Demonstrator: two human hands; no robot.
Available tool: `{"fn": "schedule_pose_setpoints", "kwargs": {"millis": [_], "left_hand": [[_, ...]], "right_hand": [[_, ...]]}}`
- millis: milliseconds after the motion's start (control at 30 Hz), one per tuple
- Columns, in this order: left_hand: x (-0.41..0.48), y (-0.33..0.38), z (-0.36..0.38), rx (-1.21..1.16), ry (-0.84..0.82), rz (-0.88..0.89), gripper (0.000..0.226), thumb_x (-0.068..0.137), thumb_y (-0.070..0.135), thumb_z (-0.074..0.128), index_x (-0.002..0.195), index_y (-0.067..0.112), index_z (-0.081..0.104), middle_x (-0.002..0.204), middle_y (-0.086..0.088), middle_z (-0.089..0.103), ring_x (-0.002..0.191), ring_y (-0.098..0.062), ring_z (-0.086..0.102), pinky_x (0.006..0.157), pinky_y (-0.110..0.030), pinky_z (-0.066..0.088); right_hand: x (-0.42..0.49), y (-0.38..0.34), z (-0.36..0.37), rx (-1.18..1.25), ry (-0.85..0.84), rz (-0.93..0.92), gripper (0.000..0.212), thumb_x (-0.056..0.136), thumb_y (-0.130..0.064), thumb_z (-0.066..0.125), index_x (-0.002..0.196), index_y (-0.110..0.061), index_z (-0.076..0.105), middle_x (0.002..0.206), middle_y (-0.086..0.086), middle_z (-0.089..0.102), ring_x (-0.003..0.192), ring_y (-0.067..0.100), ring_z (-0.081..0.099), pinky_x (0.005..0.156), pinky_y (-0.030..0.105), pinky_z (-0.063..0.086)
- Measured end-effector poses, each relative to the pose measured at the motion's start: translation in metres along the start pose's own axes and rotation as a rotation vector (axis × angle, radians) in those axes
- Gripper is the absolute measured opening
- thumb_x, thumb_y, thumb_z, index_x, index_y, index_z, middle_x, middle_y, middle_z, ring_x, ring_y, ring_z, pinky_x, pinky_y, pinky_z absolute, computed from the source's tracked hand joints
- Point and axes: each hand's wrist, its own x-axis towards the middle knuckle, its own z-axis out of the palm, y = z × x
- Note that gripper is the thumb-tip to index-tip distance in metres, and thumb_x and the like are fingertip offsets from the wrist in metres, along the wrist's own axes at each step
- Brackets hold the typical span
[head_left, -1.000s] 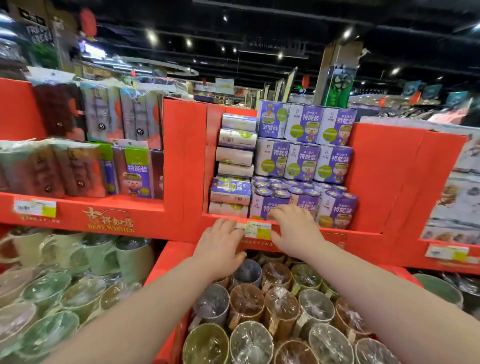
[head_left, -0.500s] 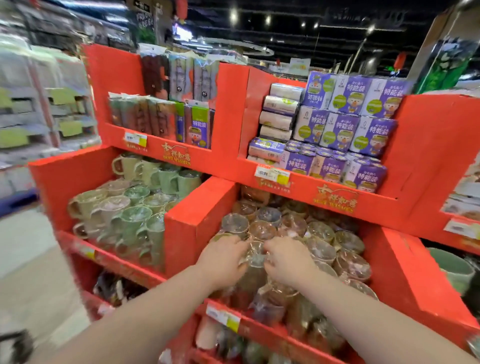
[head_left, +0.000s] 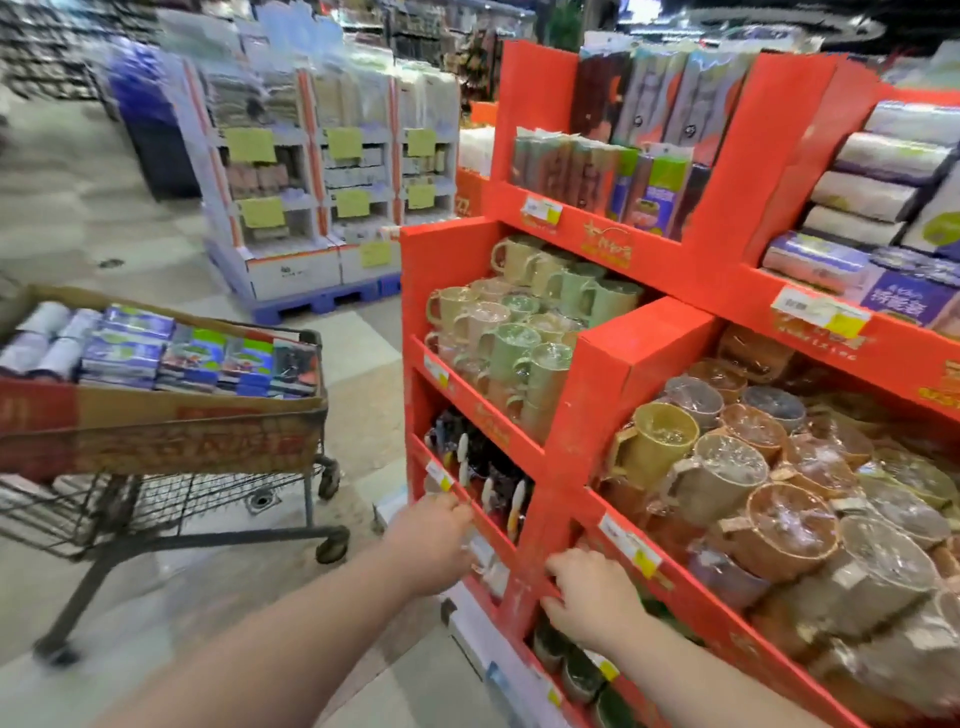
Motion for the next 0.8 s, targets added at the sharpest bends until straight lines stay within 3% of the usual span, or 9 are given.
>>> {"fn": "schedule_pose_setpoints", "kwargs": {"millis": [200, 367, 533, 800], "left_hand": [[-0.047, -0.096, -0.014, -0.051, 0.053, -0.192, 0.044, 0.094, 0.037, 0.048, 0.133, 0.017, 0.045, 0.133, -0.005, 0.046, 0.123, -0.025, 0.047, 0.095, -0.035, 0.042], [-0.086, -0.195, -0.018, -0.076, 0.006, -0.335, 0.043, 0.093, 0.038, 0.049, 0.131, 0.019, 0.045, 0.133, -0.004, 0.046, 0.124, -0.025, 0.046, 0.095, -0.036, 0.042], [-0.116, -0.285, -0.011, -0.054, -0.033, -0.402, 0.045, 0.093, 0.038, 0.048, 0.133, 0.019, 0.045, 0.138, -0.005, 0.045, 0.124, -0.026, 0.047, 0.098, -0.037, 0.042], [-0.137, -0.37, 0.012, -0.044, -0.137, -0.47, 0.049, 0.092, 0.039, 0.045, 0.137, 0.019, 0.039, 0.136, -0.005, 0.042, 0.124, -0.028, 0.045, 0.1, -0.043, 0.041]], "right_hand": [[0.048, -0.099, -0.004, -0.032, -0.076, -0.132, 0.035, 0.09, -0.027, 0.045, 0.124, -0.022, 0.053, 0.126, 0.006, 0.056, 0.12, 0.028, 0.051, 0.095, 0.037, 0.041], [0.103, -0.206, -0.037, -0.007, -0.016, -0.244, 0.035, 0.087, -0.031, 0.051, 0.12, -0.022, 0.056, 0.12, 0.006, 0.058, 0.111, 0.03, 0.057, 0.087, 0.038, 0.05], [0.152, -0.304, -0.078, 0.028, 0.07, -0.338, 0.04, 0.091, -0.032, 0.052, 0.13, -0.023, 0.053, 0.131, 0.005, 0.057, 0.12, 0.028, 0.054, 0.097, 0.038, 0.046], [0.207, -0.397, -0.122, 0.041, 0.189, -0.386, 0.037, 0.088, -0.035, 0.053, 0.123, -0.023, 0.055, 0.122, 0.003, 0.059, 0.111, 0.027, 0.056, 0.089, 0.037, 0.046]]}}
